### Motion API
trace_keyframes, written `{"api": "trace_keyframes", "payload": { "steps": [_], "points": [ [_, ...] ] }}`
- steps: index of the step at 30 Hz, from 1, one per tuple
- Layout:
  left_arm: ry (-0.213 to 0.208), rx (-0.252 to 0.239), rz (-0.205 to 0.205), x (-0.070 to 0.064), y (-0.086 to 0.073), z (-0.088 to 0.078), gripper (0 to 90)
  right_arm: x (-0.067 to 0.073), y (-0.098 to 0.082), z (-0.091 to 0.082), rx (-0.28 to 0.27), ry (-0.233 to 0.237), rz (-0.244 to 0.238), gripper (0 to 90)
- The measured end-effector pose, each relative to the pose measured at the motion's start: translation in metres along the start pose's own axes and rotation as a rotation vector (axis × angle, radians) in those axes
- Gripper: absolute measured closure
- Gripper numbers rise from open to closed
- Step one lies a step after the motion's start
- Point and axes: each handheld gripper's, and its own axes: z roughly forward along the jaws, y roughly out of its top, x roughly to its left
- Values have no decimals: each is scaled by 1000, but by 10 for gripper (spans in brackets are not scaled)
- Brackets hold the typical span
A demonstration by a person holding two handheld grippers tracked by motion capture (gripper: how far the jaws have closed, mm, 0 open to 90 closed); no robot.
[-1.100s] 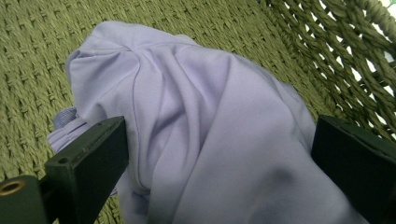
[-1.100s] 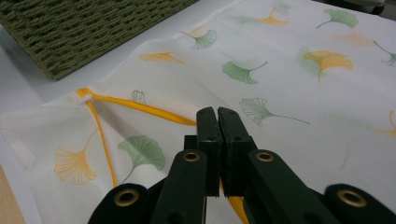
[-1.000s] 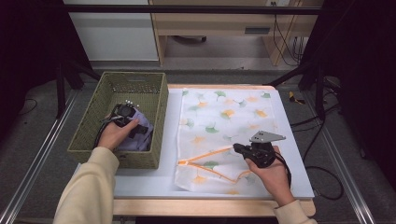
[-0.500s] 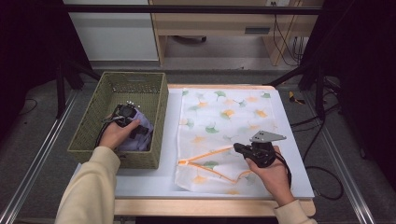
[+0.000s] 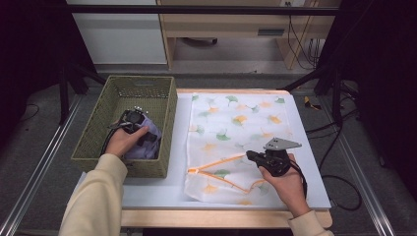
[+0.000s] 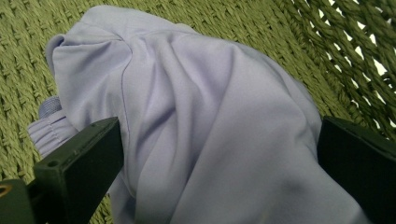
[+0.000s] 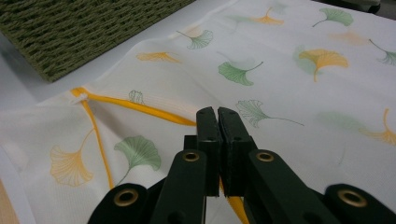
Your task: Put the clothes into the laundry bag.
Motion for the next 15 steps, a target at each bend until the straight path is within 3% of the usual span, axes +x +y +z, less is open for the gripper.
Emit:
{"api": "trace_keyframes", "payload": {
  "steps": [5,8,15],
  "points": [
    [6,13,-3,-1,-1,0,18,0,1,0,-12,7,3,883],
    [15,19,-2,-1,-1,-2,95,0,1,-1,-15,8,2,883],
    [19,51,30,-2,-3,-5,440,0,1,-2,-17,9,4,883]
  ]
}}
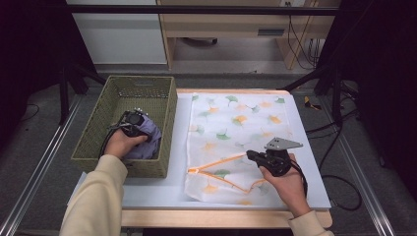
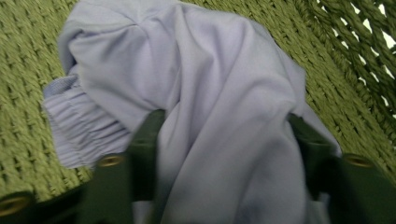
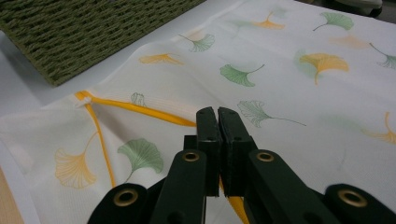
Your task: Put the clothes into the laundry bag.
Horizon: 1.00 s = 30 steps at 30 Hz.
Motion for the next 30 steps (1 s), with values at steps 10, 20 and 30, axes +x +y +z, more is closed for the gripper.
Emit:
{"api": "trace_keyframes", "payload": {
  "steps": [10,20,30],
  "points": [
    [30,-36,19,-3,1,-14,717,0,0,0,0,0,-2,882],
    [55,-258,24,-10,1,-53,721,-1,-1,2,13,-4,-10,884],
    [22,-520,-59,-20,-23,-85,723,3,-2,2,13,-10,-15,884]
  ]
}}
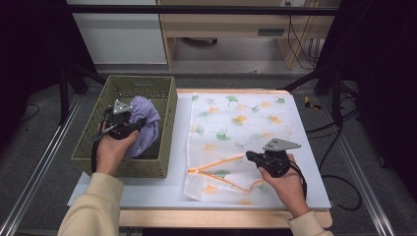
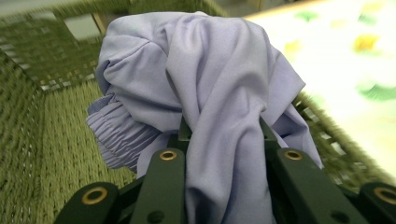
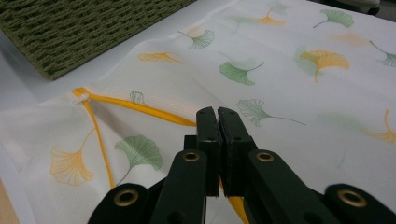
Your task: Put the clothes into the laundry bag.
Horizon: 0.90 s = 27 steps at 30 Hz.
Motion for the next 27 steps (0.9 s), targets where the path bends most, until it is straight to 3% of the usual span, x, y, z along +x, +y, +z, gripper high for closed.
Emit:
{"api": "trace_keyframes", "payload": {
  "steps": [8,14,18,22,27],
  "points": [
    [-11,-132,-20,-7,-1,-25,724,1,-1,1,8,-6,-4,884],
    [-48,-241,15,-26,6,-58,723,-1,-4,2,10,8,12,884],
    [-98,-311,40,-43,6,-79,723,-1,-5,2,5,19,33,884],
    [-128,-345,87,-59,7,-90,723,-1,-5,3,5,22,44,885],
    [-175,-354,110,-75,10,-93,722,-2,-7,6,9,27,50,885]
  ]
}}
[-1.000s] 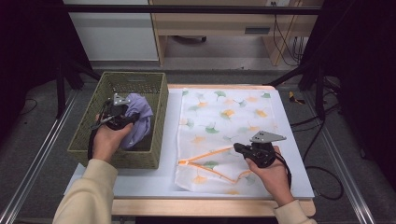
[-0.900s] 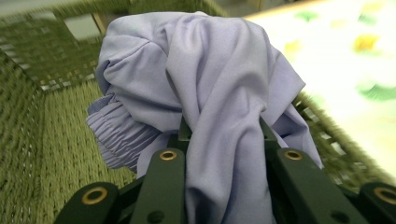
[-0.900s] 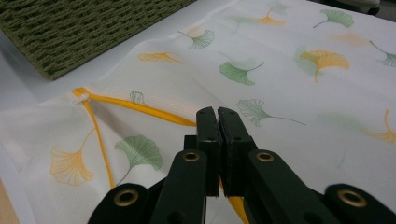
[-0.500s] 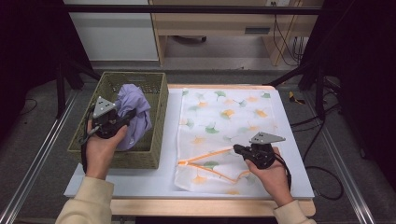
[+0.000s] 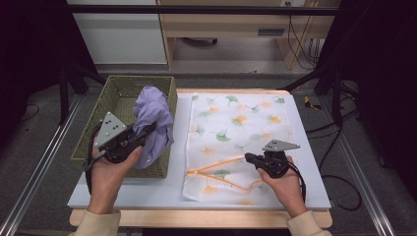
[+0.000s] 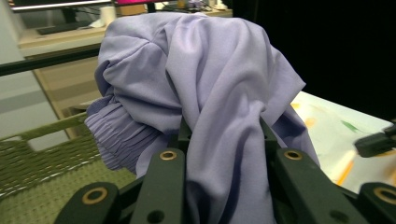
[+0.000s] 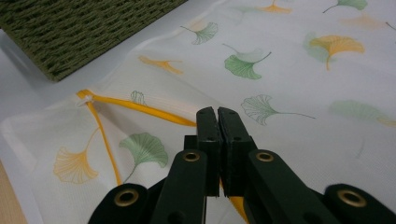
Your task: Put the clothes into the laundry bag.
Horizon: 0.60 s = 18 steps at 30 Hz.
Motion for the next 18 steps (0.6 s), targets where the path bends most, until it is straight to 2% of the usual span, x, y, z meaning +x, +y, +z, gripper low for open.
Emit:
{"api": "trace_keyframes", "payload": {
  "steps": [1,5,7,10,14,18],
  "points": [
    [-15,-5,-12,-3,0,1,722,0,0,0,-1,2,5,885],
    [-55,0,-6,-17,0,4,722,0,-1,-1,-4,7,10,885],
    [-80,-6,-18,-23,1,6,722,0,-1,-1,-3,10,13,884],
    [-104,-3,-11,-33,1,8,722,1,-1,-1,-6,12,8,885],
    [-163,-19,-32,-46,-2,15,722,1,-1,-1,-7,19,-2,885],
    [-202,-6,-32,-59,-5,21,722,0,1,-2,-14,22,-1,885]
  ]
}}
